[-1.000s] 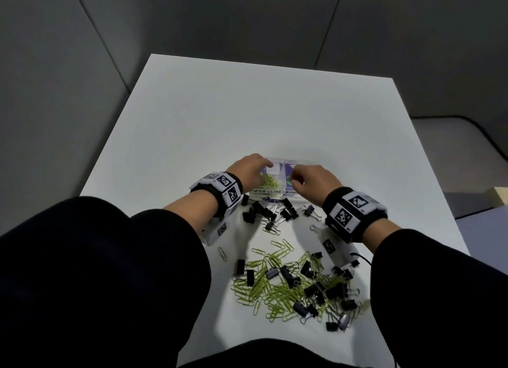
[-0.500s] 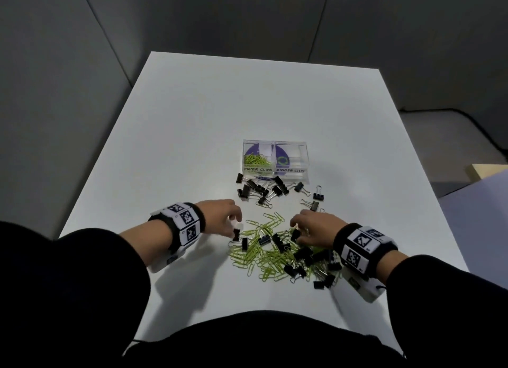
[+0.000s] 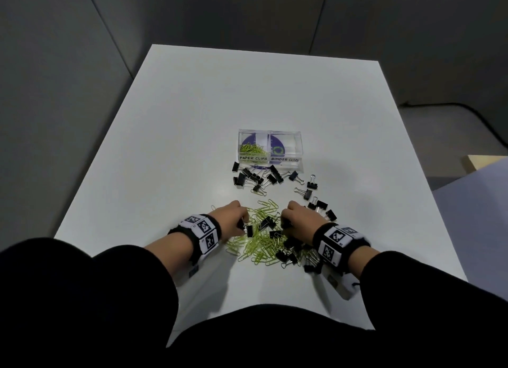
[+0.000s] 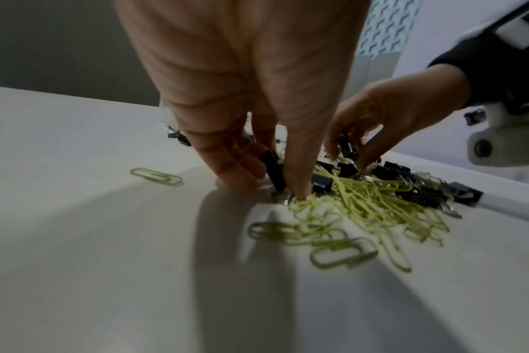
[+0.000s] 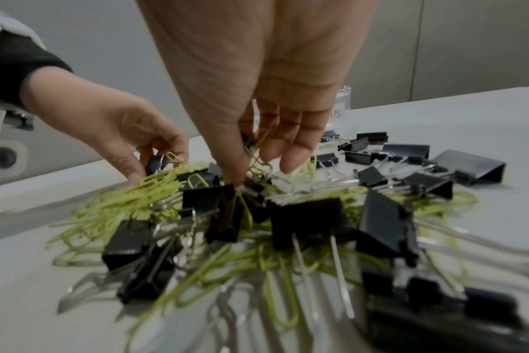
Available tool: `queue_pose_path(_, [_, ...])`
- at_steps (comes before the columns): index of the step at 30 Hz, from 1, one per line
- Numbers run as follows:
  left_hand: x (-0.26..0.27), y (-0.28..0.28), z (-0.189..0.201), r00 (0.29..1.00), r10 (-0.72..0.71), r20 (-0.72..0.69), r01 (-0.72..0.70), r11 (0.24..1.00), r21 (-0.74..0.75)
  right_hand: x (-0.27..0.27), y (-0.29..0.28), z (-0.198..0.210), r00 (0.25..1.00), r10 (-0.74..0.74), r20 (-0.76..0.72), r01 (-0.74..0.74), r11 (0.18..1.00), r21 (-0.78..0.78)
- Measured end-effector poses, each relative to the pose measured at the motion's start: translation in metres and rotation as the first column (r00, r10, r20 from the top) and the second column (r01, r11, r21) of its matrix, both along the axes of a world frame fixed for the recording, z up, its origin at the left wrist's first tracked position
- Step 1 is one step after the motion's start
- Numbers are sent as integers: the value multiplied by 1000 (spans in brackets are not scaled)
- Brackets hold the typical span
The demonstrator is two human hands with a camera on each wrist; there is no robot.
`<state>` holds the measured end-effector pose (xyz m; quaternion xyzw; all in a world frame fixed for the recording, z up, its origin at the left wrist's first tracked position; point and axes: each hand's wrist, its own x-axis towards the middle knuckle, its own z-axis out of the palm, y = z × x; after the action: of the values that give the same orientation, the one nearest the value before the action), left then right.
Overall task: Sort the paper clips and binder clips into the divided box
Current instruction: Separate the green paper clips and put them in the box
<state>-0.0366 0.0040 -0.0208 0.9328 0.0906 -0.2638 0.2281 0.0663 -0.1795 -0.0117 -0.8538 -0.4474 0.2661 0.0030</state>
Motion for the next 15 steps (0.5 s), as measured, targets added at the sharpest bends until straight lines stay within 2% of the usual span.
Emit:
queue_pose_path(6, [3, 3, 5, 999, 36, 5, -36, 999, -16, 9, -5, 11, 1000, -6, -8, 7, 1000, 29])
queue_pose_path(9, [3, 9, 10, 999, 40, -16, -40, 999, -16, 13, -4, 18, 994, -82, -66, 86, 994, 65])
queue_pose_path(11, [3, 13, 14, 1000, 21, -18, -21, 1000, -4, 16, -4, 22, 988, -120, -96, 126, 990, 59])
queue_pose_path(15, [7, 16, 25, 1000, 5, -10, -4, 1000, 30, 20, -3, 25, 987, -108, -119, 111, 994, 17])
